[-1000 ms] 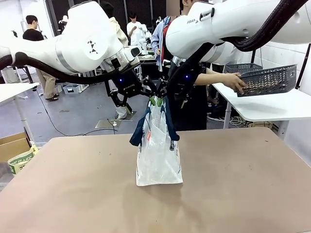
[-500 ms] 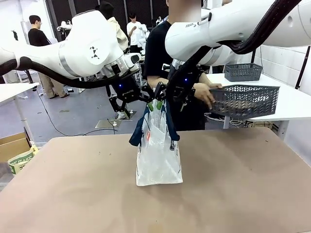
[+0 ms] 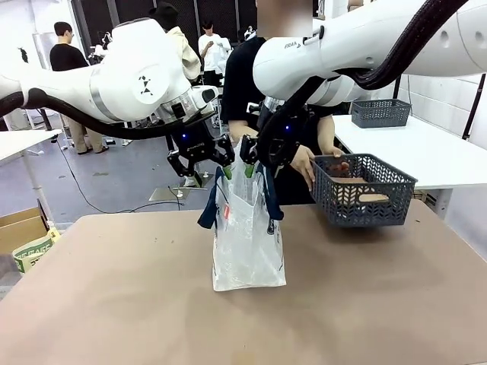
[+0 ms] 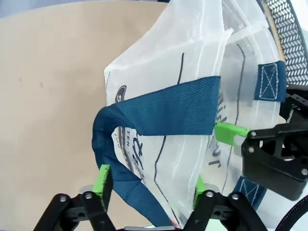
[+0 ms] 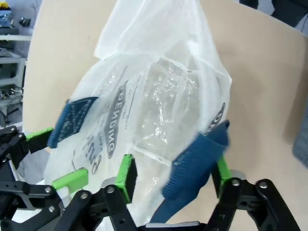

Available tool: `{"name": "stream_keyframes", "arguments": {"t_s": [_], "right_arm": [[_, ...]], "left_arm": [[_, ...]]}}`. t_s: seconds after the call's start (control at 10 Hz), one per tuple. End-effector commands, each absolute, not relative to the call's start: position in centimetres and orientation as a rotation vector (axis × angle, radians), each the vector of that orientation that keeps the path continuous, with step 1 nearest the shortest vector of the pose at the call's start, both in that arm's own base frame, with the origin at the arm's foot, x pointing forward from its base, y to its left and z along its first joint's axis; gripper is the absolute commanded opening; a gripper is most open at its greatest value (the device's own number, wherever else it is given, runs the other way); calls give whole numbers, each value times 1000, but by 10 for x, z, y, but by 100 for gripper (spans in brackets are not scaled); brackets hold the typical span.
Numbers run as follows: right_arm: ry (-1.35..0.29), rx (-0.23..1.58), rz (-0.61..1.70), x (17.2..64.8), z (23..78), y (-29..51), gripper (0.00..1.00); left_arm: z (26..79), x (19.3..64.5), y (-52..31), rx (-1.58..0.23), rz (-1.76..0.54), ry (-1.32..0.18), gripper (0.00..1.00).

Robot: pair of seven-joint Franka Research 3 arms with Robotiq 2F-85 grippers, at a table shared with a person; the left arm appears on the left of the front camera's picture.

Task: Transfer purchased items from the store into the shopping bag.
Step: Open the Reusable shopping bag in the center of the table.

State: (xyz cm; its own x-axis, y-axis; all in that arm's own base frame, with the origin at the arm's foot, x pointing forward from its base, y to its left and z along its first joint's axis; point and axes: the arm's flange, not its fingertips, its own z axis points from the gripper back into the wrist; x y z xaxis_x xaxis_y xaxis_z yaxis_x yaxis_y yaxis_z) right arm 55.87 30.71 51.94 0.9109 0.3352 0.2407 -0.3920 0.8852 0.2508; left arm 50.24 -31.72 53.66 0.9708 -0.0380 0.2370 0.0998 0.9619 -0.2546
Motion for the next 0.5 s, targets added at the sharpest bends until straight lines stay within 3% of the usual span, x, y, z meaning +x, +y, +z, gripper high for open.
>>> {"name": "stream_keyframes", "arguments": {"t_s": [0.0,0.1,0.4], "right_arm": [[-209,284,386,561,517,304,15],[-217,278,376,556,517,301,0],[-236,258,359,541,522,283,0]], "left_arm": [[536,493,-305,-260,-43,-262,16],[536,492,-299,-264,-33,-266,0],[537,482,-280,-260,-20,-271,0]]}}
